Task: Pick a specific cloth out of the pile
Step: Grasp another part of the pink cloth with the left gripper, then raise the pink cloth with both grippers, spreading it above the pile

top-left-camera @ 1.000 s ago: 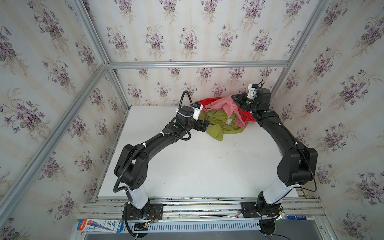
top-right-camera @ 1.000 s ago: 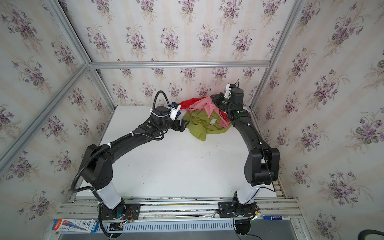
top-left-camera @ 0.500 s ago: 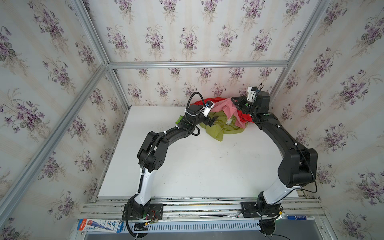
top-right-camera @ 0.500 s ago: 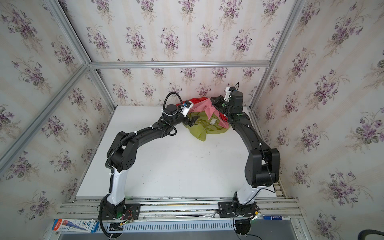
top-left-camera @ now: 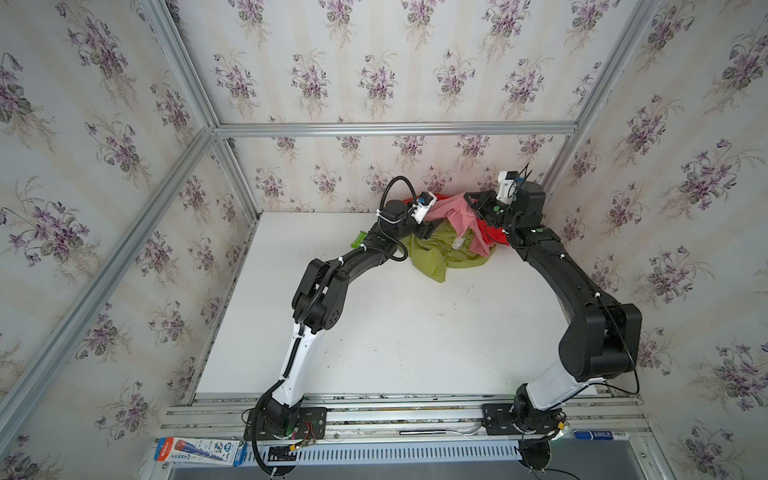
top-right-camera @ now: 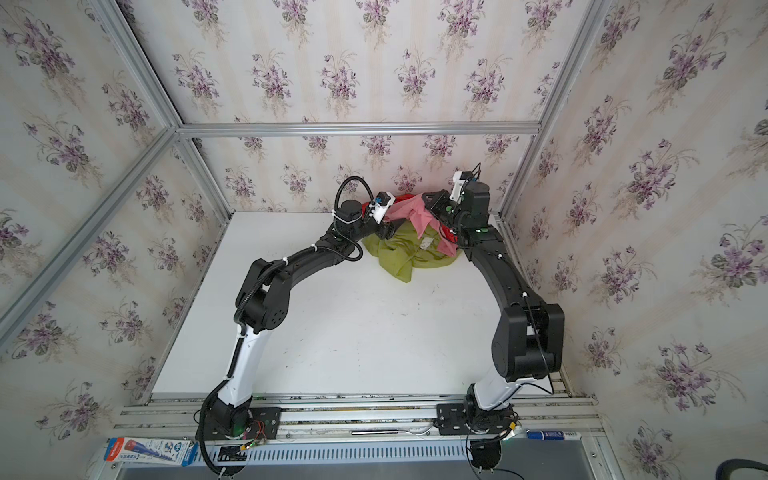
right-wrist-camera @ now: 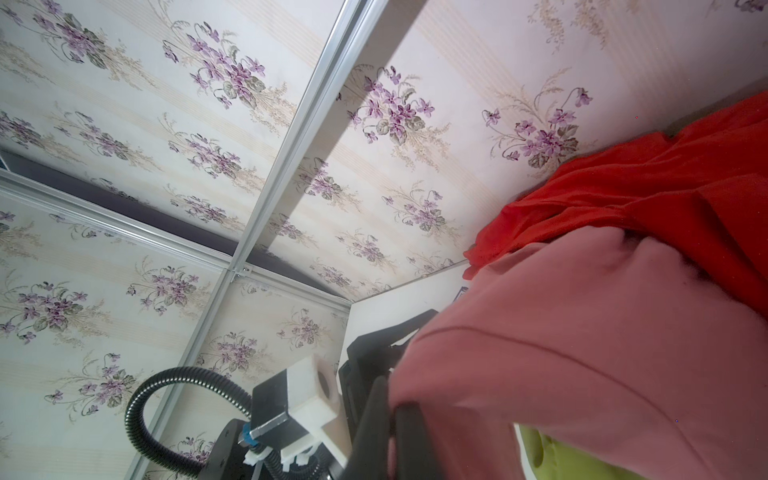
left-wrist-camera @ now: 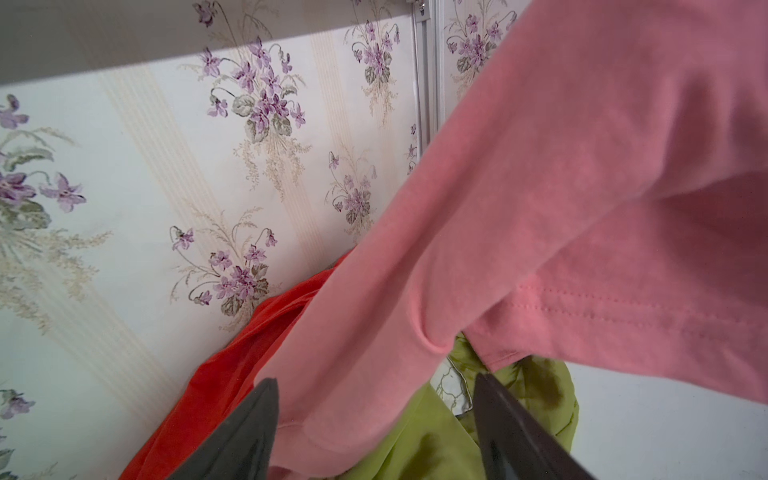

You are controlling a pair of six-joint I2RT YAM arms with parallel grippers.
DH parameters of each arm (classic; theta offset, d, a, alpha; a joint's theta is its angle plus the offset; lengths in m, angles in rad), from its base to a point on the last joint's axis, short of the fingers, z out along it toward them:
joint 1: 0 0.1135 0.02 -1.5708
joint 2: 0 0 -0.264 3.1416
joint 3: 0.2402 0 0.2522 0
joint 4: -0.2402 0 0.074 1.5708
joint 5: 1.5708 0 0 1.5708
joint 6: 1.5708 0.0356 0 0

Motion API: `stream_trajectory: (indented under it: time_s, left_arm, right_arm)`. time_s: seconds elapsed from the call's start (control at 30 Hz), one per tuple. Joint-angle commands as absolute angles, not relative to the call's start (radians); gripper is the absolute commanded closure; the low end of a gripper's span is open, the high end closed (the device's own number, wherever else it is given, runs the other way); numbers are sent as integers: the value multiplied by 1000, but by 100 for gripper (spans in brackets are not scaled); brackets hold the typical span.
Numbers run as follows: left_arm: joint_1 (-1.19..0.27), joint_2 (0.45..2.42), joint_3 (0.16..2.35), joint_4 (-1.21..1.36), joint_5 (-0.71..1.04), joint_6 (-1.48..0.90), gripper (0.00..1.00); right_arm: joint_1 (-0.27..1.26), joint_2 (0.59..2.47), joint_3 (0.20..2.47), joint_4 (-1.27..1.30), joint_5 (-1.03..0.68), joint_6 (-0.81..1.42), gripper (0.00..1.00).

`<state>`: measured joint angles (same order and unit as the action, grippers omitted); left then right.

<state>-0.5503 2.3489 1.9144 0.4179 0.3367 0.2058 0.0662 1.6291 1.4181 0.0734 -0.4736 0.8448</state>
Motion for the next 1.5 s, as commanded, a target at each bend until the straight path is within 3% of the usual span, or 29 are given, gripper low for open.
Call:
stream_trajectory:
  time_s: [0.0,0.43,0.7,1.0,1.47]
  left_arm:
    - [-549,2370,1949,411,367,201,33]
    - [-546,2410,1999,410,353,181,76]
    - [-546,2388,1993,411,336,188,92]
    - [-546,2326,1993,427,335,191,99]
    - [-548,2239,2005,461,320,169,100]
  right_arm:
    - [65,1614,1422,139,-489,847,100]
    - [65,1605,1425,135,-484,836,100]
    - [65,1603,1434,138,-476,834,100]
    - [65,1601,1454,138,-473,836,100]
    - [65,1585,1504,146,-431,798,100]
